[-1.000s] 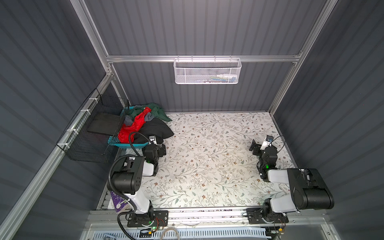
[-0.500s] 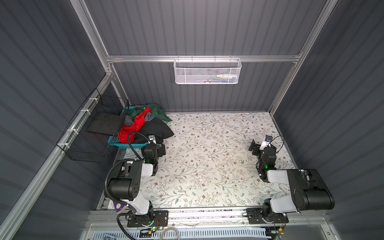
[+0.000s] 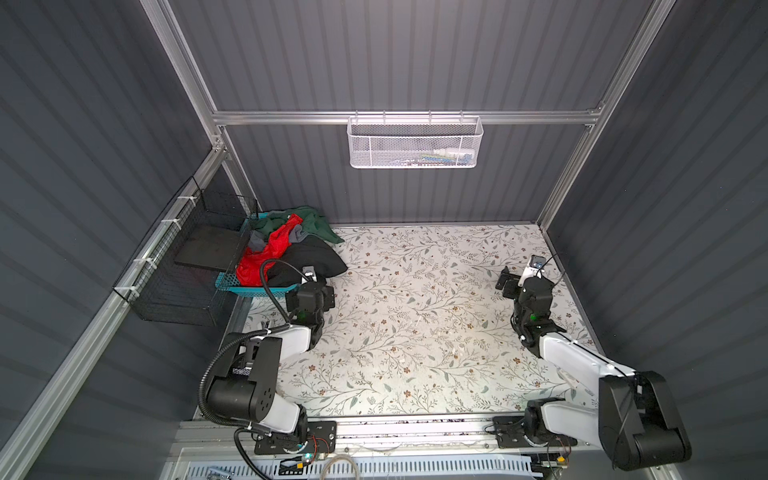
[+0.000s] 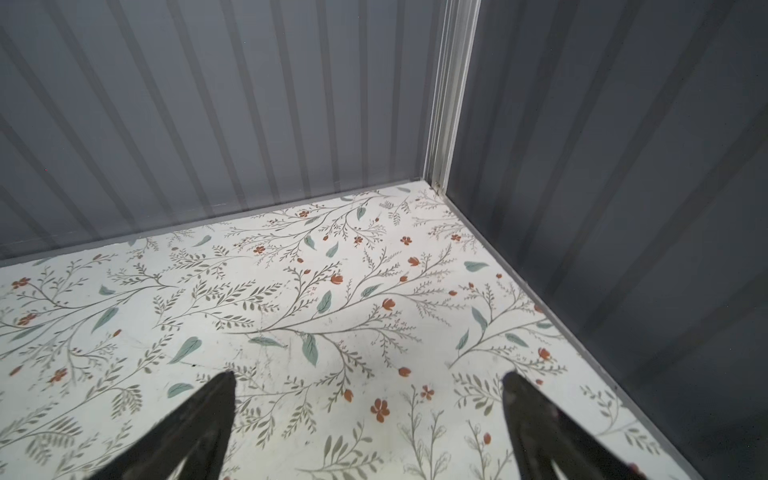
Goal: Fold and stack the t-shirts
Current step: 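Reach the left gripper into the teal basket toward the red shirt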
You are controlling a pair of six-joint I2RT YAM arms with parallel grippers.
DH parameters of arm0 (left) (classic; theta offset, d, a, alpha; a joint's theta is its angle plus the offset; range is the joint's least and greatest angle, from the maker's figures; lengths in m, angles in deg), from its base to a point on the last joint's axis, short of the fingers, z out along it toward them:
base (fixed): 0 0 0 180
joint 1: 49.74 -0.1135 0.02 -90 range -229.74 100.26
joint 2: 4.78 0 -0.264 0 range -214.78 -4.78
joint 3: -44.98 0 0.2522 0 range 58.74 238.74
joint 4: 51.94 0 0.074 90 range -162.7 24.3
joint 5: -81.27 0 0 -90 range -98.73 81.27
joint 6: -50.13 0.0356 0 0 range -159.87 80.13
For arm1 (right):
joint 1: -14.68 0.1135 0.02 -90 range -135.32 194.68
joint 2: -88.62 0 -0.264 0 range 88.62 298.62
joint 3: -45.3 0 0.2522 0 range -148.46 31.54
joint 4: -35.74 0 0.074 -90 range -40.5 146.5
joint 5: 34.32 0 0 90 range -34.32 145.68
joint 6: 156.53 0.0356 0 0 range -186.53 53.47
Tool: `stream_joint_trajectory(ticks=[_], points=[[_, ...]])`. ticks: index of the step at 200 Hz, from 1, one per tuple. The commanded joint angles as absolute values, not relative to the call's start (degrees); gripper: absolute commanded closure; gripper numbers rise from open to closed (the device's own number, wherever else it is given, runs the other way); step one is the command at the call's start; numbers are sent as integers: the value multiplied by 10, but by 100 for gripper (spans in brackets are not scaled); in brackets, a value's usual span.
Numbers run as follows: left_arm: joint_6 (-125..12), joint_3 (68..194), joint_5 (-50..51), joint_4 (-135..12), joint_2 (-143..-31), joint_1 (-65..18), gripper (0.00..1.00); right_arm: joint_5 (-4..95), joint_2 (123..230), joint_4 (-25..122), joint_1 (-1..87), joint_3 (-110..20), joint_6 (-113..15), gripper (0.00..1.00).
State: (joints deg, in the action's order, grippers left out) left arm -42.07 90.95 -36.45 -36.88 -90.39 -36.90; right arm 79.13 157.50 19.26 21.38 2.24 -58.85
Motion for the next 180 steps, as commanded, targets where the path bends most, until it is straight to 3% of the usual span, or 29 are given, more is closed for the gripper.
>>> stream_joint_trajectory(ticks=[1,22,70,112,180], points=[[-447,1005,-429,-494,-878,-337,0,783,1541,362,215,-37,-476,1],[-468,1103,-464,-625,-894,-326,0,748,1532,458,215,-80,-414,1],[-477,1273,-519,-793,-975,-325,0,682,1491,528,215,-84,-347,1],[-464,1351,-580,-850,-1037,-325,0,617,1466,566,215,-89,-349,1],[-448,1431,-584,-873,-1079,-337,5,581,1473,592,215,-93,-360,1]])
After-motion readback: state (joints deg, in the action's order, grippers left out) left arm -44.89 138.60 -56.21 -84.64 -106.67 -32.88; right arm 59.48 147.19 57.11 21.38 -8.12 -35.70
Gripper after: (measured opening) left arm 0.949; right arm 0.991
